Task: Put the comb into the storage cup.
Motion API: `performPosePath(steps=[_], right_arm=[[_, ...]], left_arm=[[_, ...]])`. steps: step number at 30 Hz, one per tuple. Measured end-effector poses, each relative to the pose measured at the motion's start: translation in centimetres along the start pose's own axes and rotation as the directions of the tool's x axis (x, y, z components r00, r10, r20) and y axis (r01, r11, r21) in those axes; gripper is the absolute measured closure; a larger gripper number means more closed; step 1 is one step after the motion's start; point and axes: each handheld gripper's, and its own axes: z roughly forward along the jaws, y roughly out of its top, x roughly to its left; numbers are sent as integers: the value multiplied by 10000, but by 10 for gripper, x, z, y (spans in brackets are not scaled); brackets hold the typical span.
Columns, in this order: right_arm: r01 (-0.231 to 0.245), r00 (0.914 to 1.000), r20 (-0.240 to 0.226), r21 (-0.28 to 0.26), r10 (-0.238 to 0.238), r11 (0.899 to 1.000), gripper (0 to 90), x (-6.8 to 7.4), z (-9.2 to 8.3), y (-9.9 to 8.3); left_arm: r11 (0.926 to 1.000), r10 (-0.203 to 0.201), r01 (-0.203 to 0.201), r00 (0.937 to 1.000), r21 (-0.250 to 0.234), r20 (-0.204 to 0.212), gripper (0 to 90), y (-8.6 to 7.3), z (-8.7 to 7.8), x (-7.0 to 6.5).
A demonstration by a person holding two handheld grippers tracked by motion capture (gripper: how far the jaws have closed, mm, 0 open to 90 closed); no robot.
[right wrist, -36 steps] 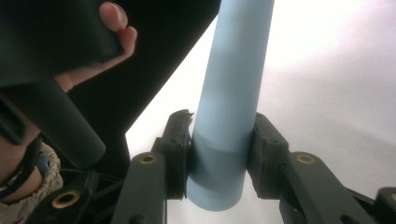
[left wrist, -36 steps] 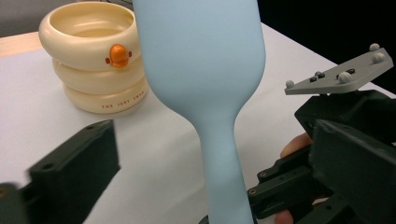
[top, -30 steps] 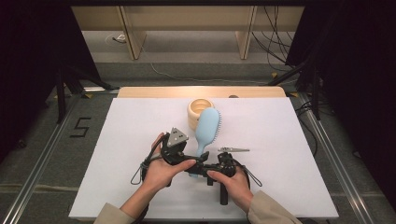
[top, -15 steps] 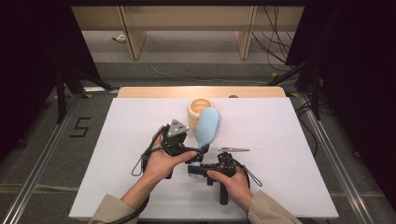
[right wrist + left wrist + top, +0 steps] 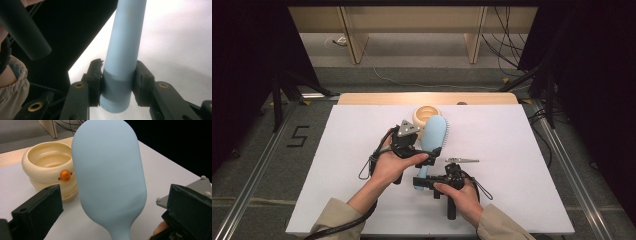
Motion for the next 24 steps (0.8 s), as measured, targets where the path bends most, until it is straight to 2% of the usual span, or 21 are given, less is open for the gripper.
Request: performPosePath(steps=[13,20,24], right_arm=[[-46,10000,-44,-19,45,10000,639,0,0,0],[6,10000,-21,-32,-6,10000,639,0,0,0],[-13,10000,-27,-23,13,10000,639,0,0,0]], left_arm=[[10000,-50,50,10000,55,82,0,17,9,2],[9993,-341,339,9993,130,178,0,23,15,5],[9992,-370,367,9991,169,194,0,25,17,5]])
